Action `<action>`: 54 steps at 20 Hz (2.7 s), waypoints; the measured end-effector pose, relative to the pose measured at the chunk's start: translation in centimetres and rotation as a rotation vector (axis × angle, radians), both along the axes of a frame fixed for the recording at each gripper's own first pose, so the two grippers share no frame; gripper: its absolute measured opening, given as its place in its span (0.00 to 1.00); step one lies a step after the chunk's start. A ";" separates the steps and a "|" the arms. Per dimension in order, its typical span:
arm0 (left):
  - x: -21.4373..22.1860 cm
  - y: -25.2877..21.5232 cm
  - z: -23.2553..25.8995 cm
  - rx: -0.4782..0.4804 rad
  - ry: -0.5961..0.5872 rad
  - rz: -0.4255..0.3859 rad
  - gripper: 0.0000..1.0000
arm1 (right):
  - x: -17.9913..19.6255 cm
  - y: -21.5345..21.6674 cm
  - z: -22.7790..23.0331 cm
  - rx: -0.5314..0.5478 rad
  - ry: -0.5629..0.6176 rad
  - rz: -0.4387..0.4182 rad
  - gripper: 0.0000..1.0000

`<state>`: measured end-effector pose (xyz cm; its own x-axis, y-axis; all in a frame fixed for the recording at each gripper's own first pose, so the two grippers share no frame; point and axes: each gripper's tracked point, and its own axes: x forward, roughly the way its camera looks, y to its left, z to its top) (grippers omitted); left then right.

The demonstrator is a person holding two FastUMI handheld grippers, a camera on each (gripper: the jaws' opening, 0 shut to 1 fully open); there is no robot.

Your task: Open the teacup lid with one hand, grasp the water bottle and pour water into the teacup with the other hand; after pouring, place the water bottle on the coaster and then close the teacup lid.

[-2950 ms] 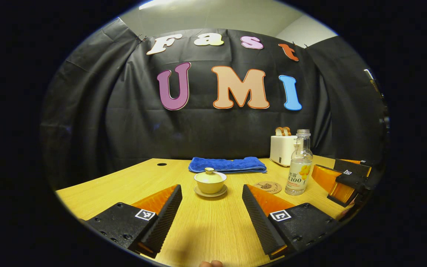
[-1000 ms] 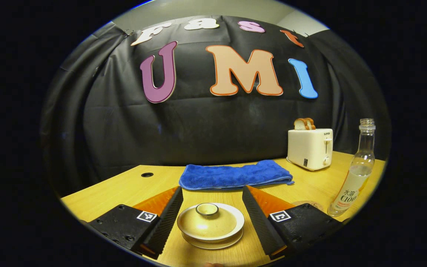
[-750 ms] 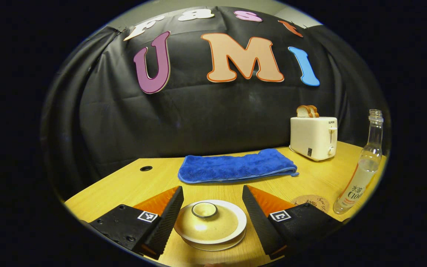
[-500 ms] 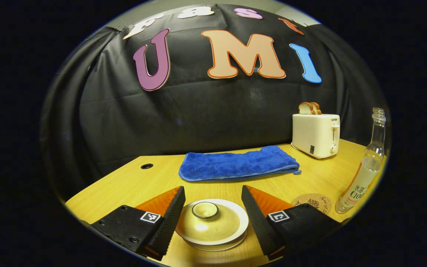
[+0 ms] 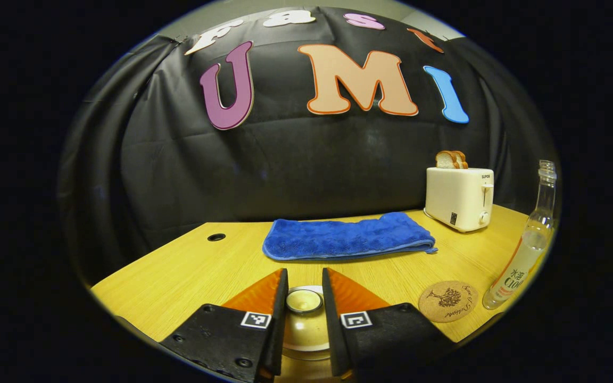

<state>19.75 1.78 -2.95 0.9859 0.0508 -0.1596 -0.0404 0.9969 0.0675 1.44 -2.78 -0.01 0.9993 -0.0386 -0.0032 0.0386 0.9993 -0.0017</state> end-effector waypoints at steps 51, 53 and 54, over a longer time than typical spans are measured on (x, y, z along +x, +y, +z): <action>-16.3 5.9 2.9 -0.056 -0.160 0.019 0.23 | 9.7 2.9 -0.6 0.002 0.006 0.013 0.98; -16.3 5.8 2.9 -0.056 -0.160 0.017 0.23 | 10.5 3.0 -0.7 0.003 0.008 0.006 0.99; -16.4 5.8 2.8 -0.056 -0.159 0.017 0.23 | 10.6 3.1 -0.7 0.002 0.009 0.009 0.99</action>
<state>3.37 7.60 -0.10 0.9980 0.0625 -0.0051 -0.0625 0.9980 0.0033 12.07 0.28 -0.67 0.9995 -0.0296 -0.0118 0.0296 0.9996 -0.0002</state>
